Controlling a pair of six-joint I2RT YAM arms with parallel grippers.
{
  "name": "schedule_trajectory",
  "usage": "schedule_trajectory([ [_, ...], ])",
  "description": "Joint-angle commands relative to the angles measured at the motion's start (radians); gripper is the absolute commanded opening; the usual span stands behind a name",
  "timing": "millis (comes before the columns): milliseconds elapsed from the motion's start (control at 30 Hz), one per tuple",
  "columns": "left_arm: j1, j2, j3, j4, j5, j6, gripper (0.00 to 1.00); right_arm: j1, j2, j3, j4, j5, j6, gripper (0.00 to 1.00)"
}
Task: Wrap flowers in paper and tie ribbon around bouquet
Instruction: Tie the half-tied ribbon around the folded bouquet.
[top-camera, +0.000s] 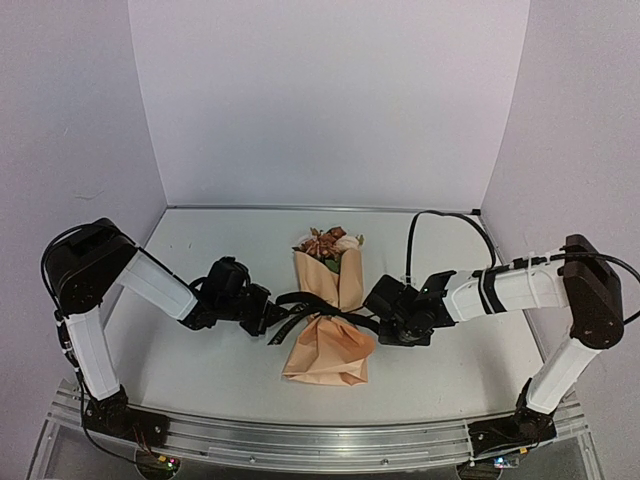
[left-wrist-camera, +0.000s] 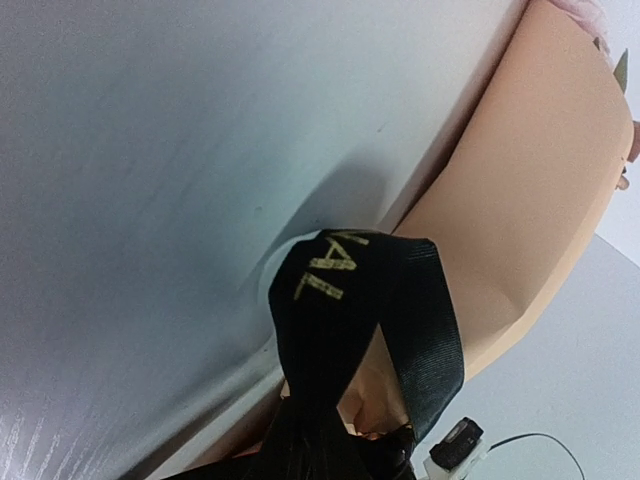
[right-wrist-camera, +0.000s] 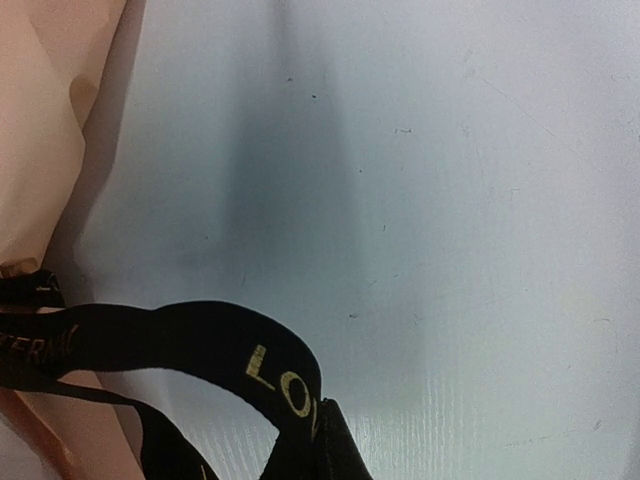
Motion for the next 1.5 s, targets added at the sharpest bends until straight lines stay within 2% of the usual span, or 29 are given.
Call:
schedule_trajectory([
  [0, 0.018, -0.037, 0.020, -0.042, 0.002, 0.149, 0.01, 0.003, -0.004, 0.023, -0.002, 0.033, -0.006, 0.00],
  [300, 0.061, -0.089, 0.147, -0.378, -0.072, 0.590, 0.00, -0.014, -0.006, 0.005, -0.029, 0.052, 0.012, 0.00],
  [467, 0.068, -0.098, 0.192, -0.475, -0.118, 0.744, 0.00, -0.023, 0.000, 0.004, -0.043, 0.060, 0.015, 0.00],
  [1300, 0.070, -0.166, 0.176, -0.594, -0.368, 1.053, 0.00, -0.080, 0.027, -0.028, -0.094, 0.049, 0.017, 0.00],
  [1467, 0.068, -0.171, 0.174, -0.558, -0.321, 1.079, 0.00, -0.080, 0.028, 0.002, -0.094, 0.003, -0.007, 0.00],
])
